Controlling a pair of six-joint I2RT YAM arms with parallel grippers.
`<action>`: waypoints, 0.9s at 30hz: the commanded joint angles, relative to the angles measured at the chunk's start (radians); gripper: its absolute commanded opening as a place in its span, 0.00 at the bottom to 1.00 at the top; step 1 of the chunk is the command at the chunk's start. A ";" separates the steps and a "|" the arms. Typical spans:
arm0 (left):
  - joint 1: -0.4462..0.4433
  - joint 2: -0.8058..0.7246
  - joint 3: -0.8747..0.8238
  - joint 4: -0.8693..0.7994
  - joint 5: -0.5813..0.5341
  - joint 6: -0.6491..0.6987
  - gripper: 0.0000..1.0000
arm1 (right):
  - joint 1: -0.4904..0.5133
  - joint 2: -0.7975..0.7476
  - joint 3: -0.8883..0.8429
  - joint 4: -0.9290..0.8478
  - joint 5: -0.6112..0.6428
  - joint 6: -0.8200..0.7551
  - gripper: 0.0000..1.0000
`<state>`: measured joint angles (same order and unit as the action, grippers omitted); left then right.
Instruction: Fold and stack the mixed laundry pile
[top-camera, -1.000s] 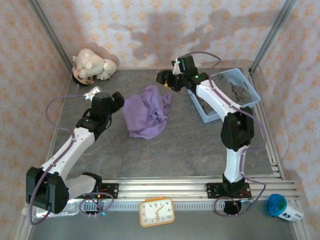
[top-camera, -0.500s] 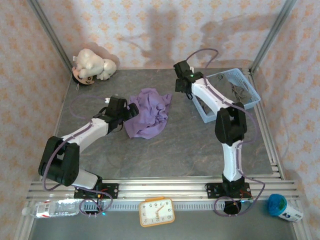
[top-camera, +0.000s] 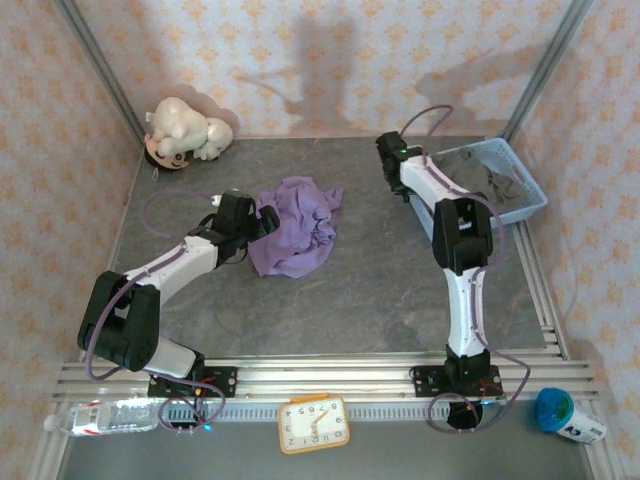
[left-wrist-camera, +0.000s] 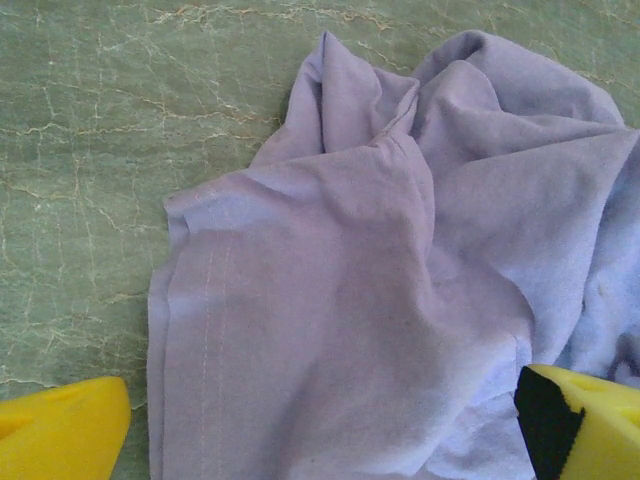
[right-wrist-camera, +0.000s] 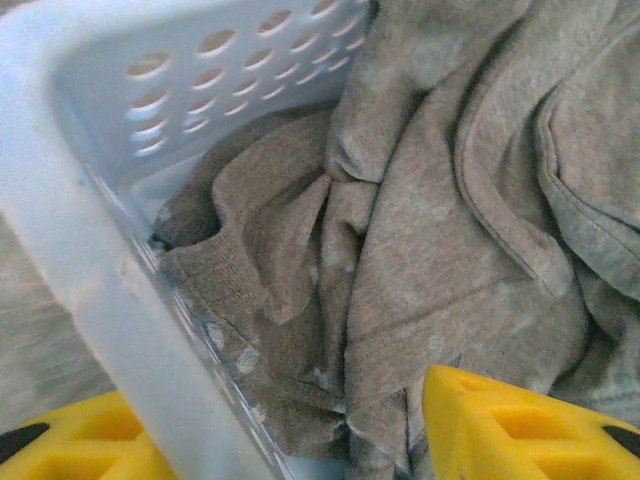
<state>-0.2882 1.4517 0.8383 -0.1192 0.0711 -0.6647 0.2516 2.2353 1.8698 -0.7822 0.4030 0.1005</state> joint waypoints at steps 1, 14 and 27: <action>-0.005 -0.002 0.038 0.004 -0.016 0.007 1.00 | -0.024 -0.127 -0.045 -0.024 -0.036 0.022 0.56; -0.046 0.019 -0.013 -0.005 0.070 0.050 0.91 | 0.170 -0.415 -0.417 0.372 -0.839 0.254 0.69; -0.113 0.166 -0.001 -0.014 0.066 0.071 0.33 | 0.236 -0.291 -0.474 0.646 -1.029 0.463 0.24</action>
<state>-0.3996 1.6005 0.8165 -0.1093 0.1558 -0.6186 0.4900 1.9606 1.3926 -0.2020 -0.5964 0.5236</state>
